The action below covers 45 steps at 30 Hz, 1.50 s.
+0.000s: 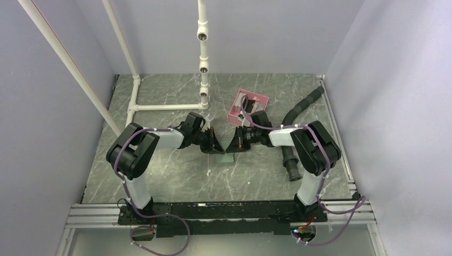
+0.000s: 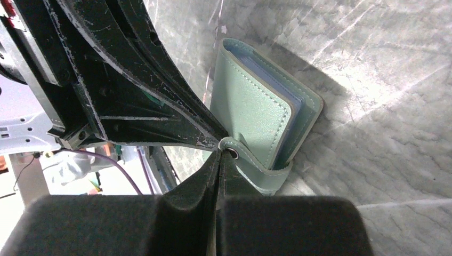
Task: Put the credit cards into the card holder
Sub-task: Close the card holder at the center of the board.
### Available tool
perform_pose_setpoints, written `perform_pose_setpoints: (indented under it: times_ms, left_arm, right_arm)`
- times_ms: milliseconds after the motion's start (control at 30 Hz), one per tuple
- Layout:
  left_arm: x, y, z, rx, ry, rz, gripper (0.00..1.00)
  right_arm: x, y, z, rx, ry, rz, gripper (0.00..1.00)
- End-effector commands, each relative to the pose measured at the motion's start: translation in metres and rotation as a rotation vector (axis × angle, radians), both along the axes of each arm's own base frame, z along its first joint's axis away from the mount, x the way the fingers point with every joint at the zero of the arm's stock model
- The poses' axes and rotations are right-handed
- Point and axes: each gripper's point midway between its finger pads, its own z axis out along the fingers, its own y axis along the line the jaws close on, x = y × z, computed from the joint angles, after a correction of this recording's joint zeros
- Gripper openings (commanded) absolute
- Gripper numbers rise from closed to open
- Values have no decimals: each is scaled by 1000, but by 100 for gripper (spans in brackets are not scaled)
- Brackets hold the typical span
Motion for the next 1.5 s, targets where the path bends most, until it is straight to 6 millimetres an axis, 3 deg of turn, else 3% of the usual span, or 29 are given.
perform_pose_setpoints:
  times_ms: [0,367,600,767,933,1067,1133,1200,1333,1467]
  left_arm:
    - [-13,19,-32,138,37,31,2]
    - [-14,21,-29,141,28,33,2]
    - [-16,23,-27,144,19,34,2]
    - [-16,27,-21,162,-22,6,7]
    - [-15,30,10,141,-124,-15,17]
    - [-18,35,49,115,-226,-34,25]
    - [-22,37,58,114,-242,-47,28]
    - [-22,38,59,121,-242,-52,29]
    - [-10,31,56,98,-226,-42,27]
    - [8,21,47,69,-190,-33,19]
  right_arm:
    - [-3,-5,-24,-121,30,1,0]
    - [-10,-38,-84,-406,173,-99,0]
    - [8,-55,-94,-541,182,-247,0]
    - [9,-69,-119,-662,212,-266,0]
    - [-4,-80,-142,-722,266,-281,0]
    - [-9,-78,-153,-714,307,-277,0]
    - [-7,-73,-148,-693,300,-265,0]
    - [-3,-60,-129,-609,265,-234,0]
    - [8,-29,-71,-404,96,-131,0]
    - [21,-12,-17,-353,-60,-80,23]
